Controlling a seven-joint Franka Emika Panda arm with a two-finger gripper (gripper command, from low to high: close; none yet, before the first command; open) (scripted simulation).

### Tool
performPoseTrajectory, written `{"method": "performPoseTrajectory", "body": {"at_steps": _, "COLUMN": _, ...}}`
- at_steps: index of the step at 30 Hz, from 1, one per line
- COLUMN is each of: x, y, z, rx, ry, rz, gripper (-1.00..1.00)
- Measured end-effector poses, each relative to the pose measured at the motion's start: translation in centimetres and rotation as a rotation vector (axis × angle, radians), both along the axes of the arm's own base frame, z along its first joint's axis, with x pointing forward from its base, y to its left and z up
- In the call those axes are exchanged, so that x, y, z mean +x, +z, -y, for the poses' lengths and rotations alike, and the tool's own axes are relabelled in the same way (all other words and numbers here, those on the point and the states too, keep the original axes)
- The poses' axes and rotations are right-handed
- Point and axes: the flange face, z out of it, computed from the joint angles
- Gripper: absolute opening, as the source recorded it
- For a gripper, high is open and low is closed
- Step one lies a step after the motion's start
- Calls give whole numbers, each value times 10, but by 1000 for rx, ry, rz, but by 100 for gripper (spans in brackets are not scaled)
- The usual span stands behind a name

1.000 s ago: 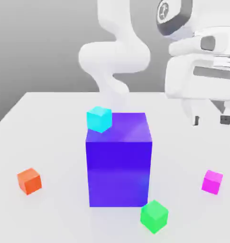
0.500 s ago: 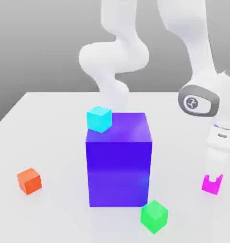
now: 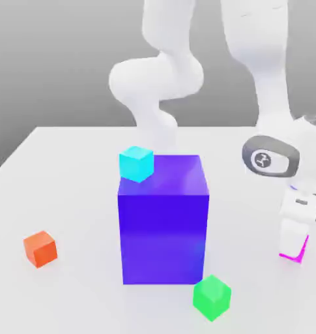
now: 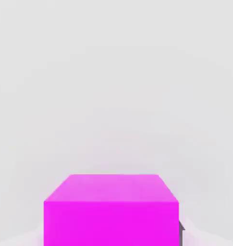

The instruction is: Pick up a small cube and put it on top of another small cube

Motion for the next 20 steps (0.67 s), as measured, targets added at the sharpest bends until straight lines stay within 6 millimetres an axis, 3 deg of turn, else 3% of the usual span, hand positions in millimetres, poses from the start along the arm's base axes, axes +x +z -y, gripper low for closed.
{"method": "performPoseTrajectory", "body": {"at_steps": 3, "x": 5, "y": 22, "z": 7, "rx": -8, "ry": -33, "rz": 0, "gripper": -100}}
{"method": "performPoseTrajectory", "body": {"at_steps": 8, "x": 66, "y": 44, "z": 78, "rx": -23, "ry": -466, "rz": 3, "gripper": -100}}
{"method": "performPoseTrajectory", "body": {"at_steps": 11, "x": 97, "y": 56, "z": 134, "rx": -18, "ry": -745, "rz": 1, "gripper": -100}}
{"method": "performPoseTrajectory", "body": {"at_steps": 14, "x": 125, "y": 47, "z": 187, "rx": -8, "ry": -1027, "rz": -3, "gripper": -100}}
{"method": "performPoseTrajectory", "body": {"at_steps": 16, "x": 130, "y": 25, "z": 198, "rx": -6, "ry": -1094, "rz": -4, "gripper": -100}}
{"method": "performPoseTrajectory", "body": {"at_steps": 17, "x": 130, "y": 16, "z": 200, "rx": -5, "ry": -1104, "rz": -5, "gripper": 100}}
{"method": "performPoseTrajectory", "body": {"at_steps": 20, "x": 130, "y": 16, "z": 200, "rx": -5, "ry": -1104, "rz": -5, "gripper": 100}}
